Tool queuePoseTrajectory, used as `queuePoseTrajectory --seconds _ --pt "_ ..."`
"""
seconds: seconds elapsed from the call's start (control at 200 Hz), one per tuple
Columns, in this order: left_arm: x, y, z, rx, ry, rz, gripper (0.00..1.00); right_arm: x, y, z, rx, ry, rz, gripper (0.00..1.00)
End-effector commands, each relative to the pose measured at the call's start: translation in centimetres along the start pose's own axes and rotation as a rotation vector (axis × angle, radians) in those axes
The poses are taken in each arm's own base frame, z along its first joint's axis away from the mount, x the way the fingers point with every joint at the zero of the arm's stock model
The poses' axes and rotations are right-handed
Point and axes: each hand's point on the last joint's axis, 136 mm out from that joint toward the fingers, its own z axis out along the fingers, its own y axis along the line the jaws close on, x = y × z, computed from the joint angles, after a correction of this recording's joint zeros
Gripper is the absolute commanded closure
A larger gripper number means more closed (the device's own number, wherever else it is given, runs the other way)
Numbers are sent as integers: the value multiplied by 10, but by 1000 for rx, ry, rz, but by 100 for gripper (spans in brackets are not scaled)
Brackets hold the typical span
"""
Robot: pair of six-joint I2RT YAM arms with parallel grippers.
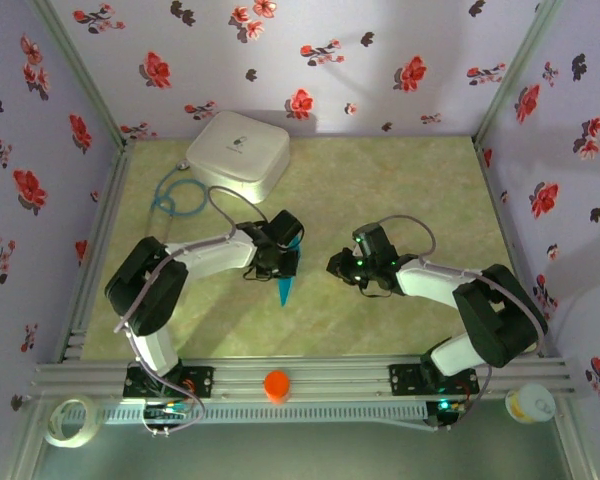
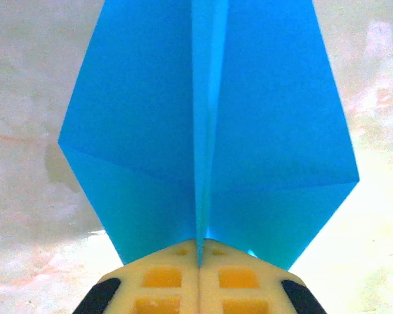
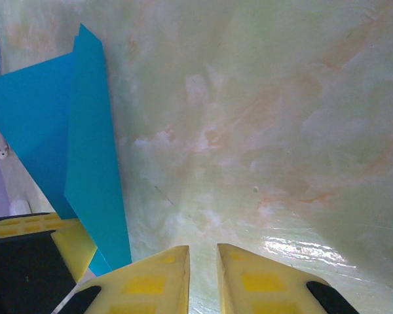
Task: Fold a paper plane with a square sheet of paper (pick it up from the middle)
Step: Move the paper plane to the center of the table.
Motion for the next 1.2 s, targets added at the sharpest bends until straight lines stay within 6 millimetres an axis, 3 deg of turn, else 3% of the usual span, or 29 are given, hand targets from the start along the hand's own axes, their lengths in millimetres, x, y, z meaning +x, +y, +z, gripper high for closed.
queuePoseTrajectory --seconds 0.0,0.435,1.195 --pt "3 12 -4 -110 11 35 99 -4 1 -1 5 -9 -3 80" --pt "1 13 -10 -141 -15 -3 97 -8 5 -11 29 -29 -1 80" --pt "8 15 0 -146 13 9 88 -6 2 -9 25 -20 2 80"
